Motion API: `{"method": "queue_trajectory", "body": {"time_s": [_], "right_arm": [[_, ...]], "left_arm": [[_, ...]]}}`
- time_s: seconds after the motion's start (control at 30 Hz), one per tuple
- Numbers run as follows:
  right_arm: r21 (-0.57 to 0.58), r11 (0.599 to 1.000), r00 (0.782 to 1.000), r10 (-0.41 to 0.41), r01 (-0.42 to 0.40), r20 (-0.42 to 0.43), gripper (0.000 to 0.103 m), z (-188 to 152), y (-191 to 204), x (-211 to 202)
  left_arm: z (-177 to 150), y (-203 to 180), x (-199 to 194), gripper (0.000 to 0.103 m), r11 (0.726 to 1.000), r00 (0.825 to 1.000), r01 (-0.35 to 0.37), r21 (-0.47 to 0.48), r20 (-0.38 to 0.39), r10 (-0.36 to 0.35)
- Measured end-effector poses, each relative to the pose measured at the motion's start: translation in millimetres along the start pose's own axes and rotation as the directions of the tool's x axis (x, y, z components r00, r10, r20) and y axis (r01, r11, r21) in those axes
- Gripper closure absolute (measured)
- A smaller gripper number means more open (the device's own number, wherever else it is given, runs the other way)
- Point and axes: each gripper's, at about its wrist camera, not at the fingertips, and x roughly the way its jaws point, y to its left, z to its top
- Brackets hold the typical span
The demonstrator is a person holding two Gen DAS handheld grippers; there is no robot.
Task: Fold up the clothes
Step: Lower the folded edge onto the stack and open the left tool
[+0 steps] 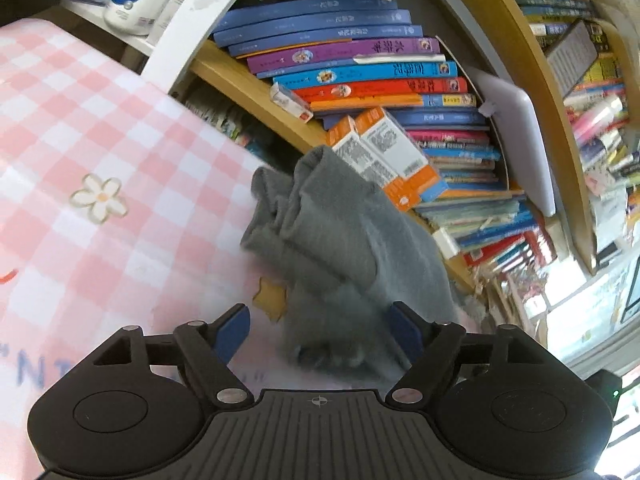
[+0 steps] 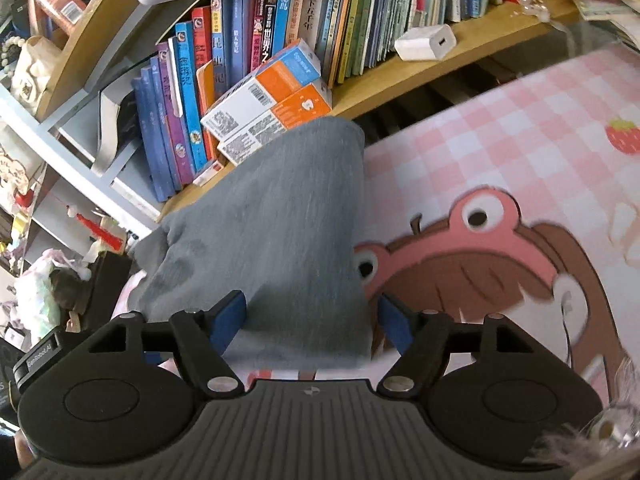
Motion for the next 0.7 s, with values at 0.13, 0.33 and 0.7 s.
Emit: {"method": "queue_trajectory", "body": {"time_s": [0.13, 0.33, 0.7], "right_arm": [[-0.018, 1.0, 0.999, -0.012, 0.011, -0.034, 0.032, -18.2, 8.6, -12.4], [-0.058, 0.998, 0.998, -0.033, 0.03, -0.049, 0.032, -44.9, 23.7, -32.7], [-0.208, 0.967, 0.989, -0.146, 0.146, 0.017, 0.026, -82.0, 52.4, -69.7]], "left_arm": [[-16.9, -1.6, -13.8, 0.025, 1.0, 0.999, -0.022, 0.019, -0.029, 0.022], [-39.5, -10.8, -39.6, 0.025, 0.996, 0.998, -0.051, 0.067, -0.038, 0.054], [-57.9, -43.1, -70.4, 0.022, 0.974, 0.991, -0.134, 0.183, 0.028, 0.131]]}}
